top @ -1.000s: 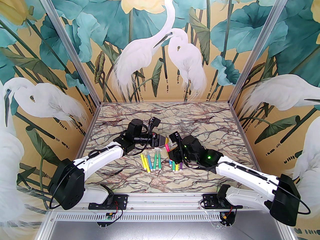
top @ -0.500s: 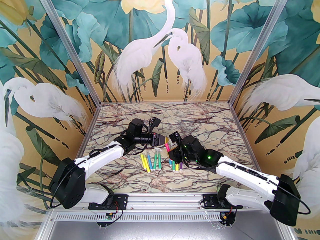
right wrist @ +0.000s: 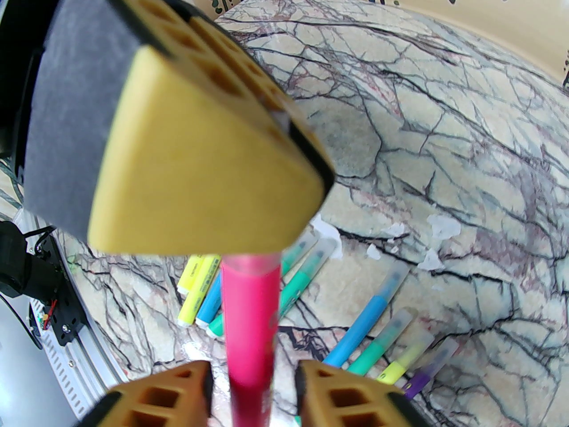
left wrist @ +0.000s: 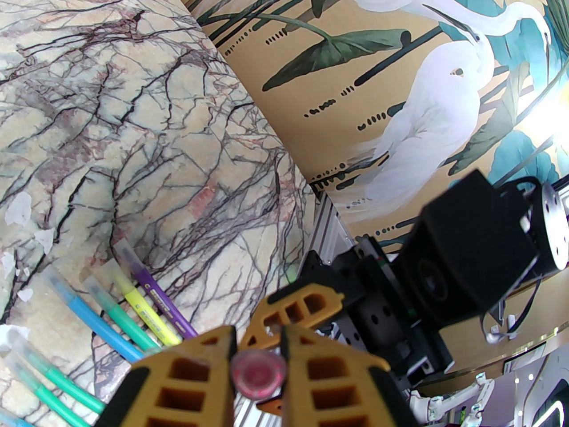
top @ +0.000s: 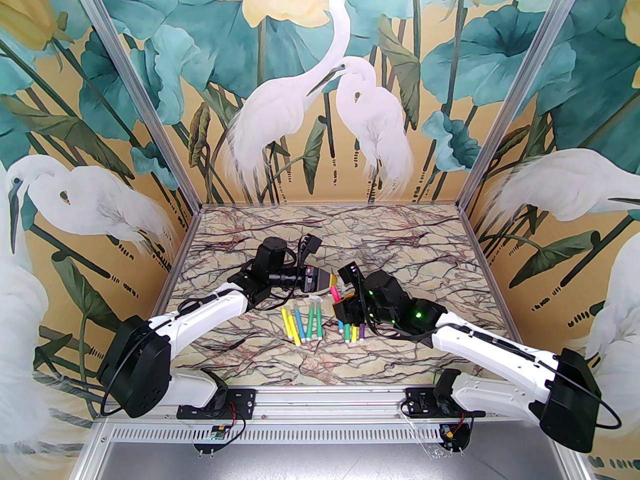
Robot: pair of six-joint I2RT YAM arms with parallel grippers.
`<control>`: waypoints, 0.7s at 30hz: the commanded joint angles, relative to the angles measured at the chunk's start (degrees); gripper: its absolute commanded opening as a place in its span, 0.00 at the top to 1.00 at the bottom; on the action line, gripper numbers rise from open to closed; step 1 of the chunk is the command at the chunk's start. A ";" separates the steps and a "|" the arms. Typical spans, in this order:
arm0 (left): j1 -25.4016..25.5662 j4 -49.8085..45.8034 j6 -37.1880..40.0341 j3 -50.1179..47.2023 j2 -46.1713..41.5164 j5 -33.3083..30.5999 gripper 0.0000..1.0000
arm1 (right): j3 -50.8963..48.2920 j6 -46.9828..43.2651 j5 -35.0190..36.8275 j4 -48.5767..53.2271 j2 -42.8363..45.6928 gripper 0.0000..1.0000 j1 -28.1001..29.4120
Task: Open the pen caps
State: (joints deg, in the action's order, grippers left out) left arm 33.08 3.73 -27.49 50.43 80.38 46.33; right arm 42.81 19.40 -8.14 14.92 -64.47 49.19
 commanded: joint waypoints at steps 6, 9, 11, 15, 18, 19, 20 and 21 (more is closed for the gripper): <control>0.35 2.37 -1.82 1.13 -0.31 2.34 0.91 | 1.23 0.01 0.68 -1.71 -1.84 0.57 0.44; 0.27 2.78 -2.35 0.93 -0.59 2.31 0.92 | 1.57 0.09 -0.05 -2.19 -2.74 0.57 0.38; 0.30 3.12 -2.57 0.74 -0.84 2.23 0.92 | 1.75 0.07 -0.40 -2.47 -3.24 0.58 0.38; 0.32 3.78 -3.06 0.32 -1.10 1.74 0.92 | 1.93 -0.06 -0.81 -3.20 -3.67 0.61 0.42; 0.31 4.67 -3.69 -0.04 -1.16 1.63 0.92 | 2.00 -0.15 -1.13 -3.57 -3.82 0.63 0.39; 0.27 5.05 -3.95 -0.09 -1.06 1.72 0.92 | 2.01 -0.19 -1.18 -3.66 -3.91 0.64 0.43; 0.32 5.36 -4.25 -0.17 -1.08 1.71 0.92 | 2.09 -0.24 -1.18 -3.62 -4.04 0.64 0.40; 0.31 5.63 -4.41 -0.25 -1.01 1.62 0.93 | 2.19 -0.28 -1.23 -3.65 -4.16 0.65 0.53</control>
State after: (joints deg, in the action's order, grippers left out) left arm 33.08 6.87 -30.70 50.41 80.34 46.89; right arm 43.33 19.42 -8.64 12.53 -67.94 49.19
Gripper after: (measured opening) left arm 0.178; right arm 0.354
